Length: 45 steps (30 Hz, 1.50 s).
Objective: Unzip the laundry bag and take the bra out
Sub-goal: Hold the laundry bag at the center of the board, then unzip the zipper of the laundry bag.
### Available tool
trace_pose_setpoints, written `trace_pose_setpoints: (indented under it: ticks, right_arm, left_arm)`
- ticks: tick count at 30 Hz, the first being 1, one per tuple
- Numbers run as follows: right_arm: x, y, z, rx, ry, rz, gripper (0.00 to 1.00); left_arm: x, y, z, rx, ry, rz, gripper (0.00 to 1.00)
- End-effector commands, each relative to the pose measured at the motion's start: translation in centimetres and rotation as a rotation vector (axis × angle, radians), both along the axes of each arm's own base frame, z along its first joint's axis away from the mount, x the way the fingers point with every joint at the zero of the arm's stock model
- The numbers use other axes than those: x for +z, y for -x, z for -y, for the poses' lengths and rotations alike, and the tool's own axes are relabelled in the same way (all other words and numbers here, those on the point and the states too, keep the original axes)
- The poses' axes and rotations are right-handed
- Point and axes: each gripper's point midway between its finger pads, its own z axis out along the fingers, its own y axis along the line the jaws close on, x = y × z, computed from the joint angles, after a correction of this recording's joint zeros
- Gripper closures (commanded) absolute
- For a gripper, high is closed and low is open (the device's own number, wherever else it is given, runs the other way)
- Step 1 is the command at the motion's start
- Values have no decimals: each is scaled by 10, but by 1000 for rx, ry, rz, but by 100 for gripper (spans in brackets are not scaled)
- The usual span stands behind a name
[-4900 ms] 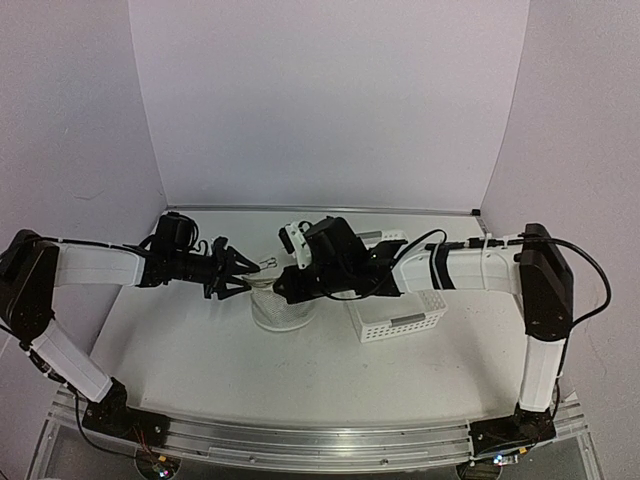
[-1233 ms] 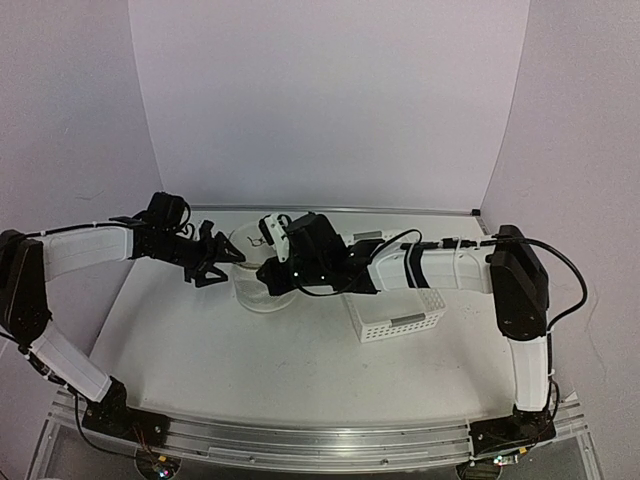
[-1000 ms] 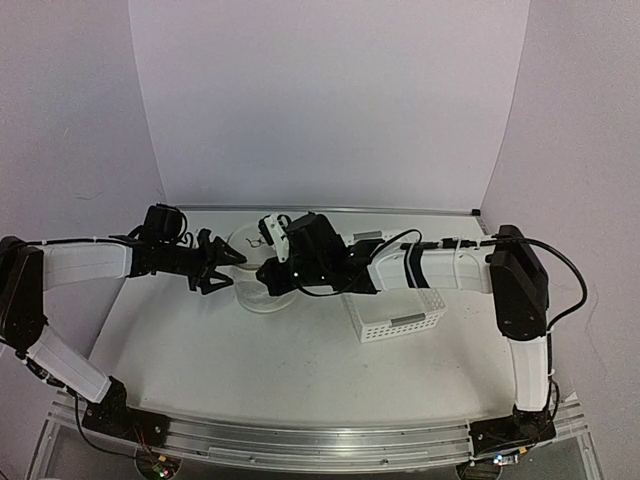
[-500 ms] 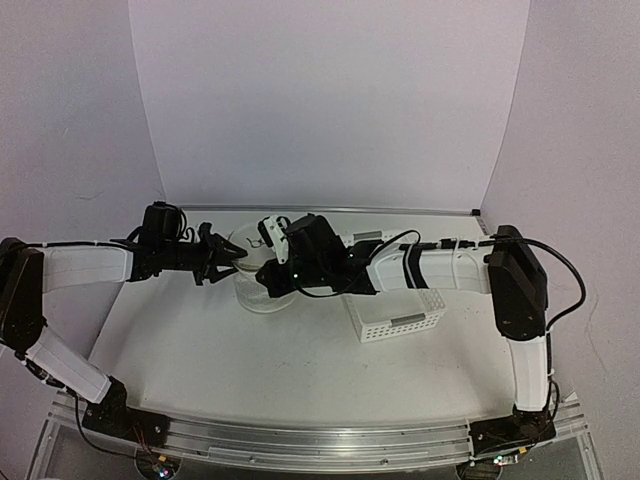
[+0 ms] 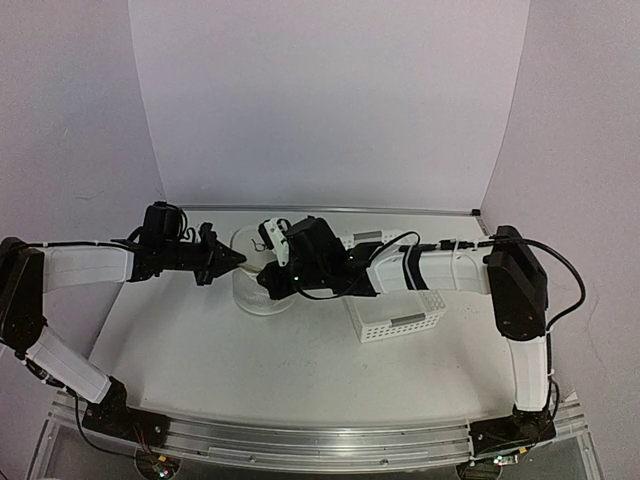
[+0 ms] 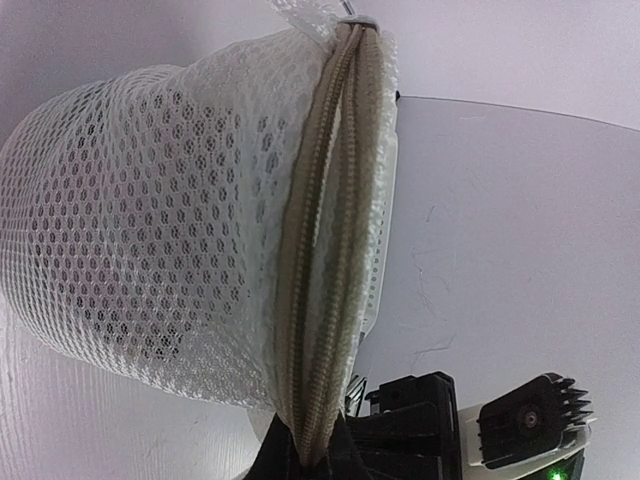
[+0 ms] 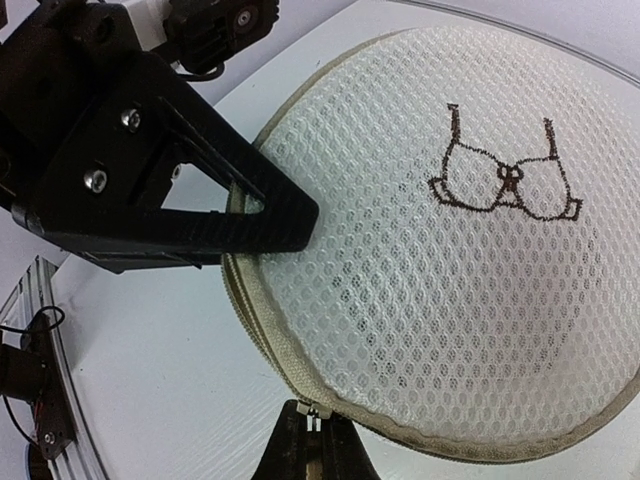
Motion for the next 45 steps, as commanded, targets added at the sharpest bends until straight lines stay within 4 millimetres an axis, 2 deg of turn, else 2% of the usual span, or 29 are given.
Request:
trace_pose_setpoints:
  ticks: [1, 10, 17, 21, 29, 37, 42, 45]
  right_arm:
    - [11, -3, 9, -24, 4, 59, 100]
    - [1, -16, 61, -121, 140, 173, 100]
    - [-9, -31, 102, -191, 189, 166, 100]
    - [-9, -30, 115, -194, 213, 183, 100]
    - [-8, -10, 118, -121, 185, 173, 100]
    - [12, 16, 105, -55, 110, 200, 100]
    - [19, 16, 89, -56, 52, 170, 100]
    - [18, 8, 79, -88, 32, 139, 100]
  left_arm:
    - [22, -8, 6, -21, 21, 97, 100]
    - [42, -8, 15, -111, 35, 187, 100]
    - [47, -6, 21, -191, 26, 232, 100]
    - [46, -9, 22, -220, -8, 252, 100]
    - [47, -24, 26, -255, -59, 287, 100]
    - [47, -48, 30, -285, -100, 313, 100]
    - [51, -69, 33, -303, -134, 340, 100]
    - [50, -80, 33, -301, -161, 344, 90]
